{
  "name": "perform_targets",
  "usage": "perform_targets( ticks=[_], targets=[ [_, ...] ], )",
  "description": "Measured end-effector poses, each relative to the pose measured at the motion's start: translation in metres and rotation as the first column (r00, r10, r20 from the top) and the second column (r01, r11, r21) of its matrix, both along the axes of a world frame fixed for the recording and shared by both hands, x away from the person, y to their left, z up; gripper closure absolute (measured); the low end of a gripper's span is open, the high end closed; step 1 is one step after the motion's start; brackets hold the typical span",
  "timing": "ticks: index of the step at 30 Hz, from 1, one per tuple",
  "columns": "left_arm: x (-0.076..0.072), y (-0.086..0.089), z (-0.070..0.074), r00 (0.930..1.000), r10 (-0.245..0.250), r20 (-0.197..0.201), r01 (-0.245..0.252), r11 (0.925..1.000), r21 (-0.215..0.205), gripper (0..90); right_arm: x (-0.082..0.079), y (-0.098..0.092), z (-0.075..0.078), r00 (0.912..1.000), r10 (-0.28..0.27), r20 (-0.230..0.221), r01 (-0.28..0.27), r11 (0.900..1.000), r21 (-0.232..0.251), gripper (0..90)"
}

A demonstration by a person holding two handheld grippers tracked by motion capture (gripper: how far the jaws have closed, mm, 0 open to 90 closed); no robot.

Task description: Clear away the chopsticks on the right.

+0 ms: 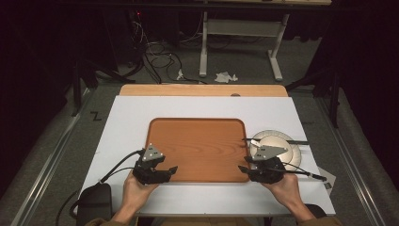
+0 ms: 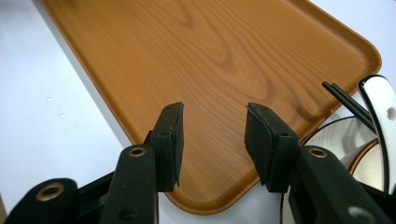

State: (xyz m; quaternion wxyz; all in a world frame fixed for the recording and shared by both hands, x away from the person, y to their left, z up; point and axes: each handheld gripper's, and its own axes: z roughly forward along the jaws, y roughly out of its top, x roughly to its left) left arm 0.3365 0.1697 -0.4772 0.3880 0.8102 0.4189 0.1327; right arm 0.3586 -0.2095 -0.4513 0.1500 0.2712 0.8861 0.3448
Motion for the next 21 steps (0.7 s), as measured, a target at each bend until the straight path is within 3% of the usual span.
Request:
perform_targets(
  ticks=[9, 15, 21],
  targets=[
    [0.000, 0.000, 0.000, 1.0000, 0.002, 0.003, -0.002, 1.0000, -0.004, 35.6, 0.000, -0.004, 0.003, 0.9998, -0.007, 0.018, 0.006, 0.999, 0.033, 54.6],
    [0.000, 0.001, 0.002, 1.0000, 0.006, 0.005, -0.006, 1.0000, -0.005, 35.4, -0.002, -0.010, 0.010, 0.9975, -0.018, 0.068, 0.015, 0.998, 0.053, 53.6],
    [0.003, 0.003, 0.004, 0.9994, 0.019, -0.028, -0.020, 0.9997, -0.015, 33.1, 0.000, -0.018, 0.017, 0.9971, -0.045, 0.061, 0.040, 0.995, 0.094, 51.5]
  ],
)
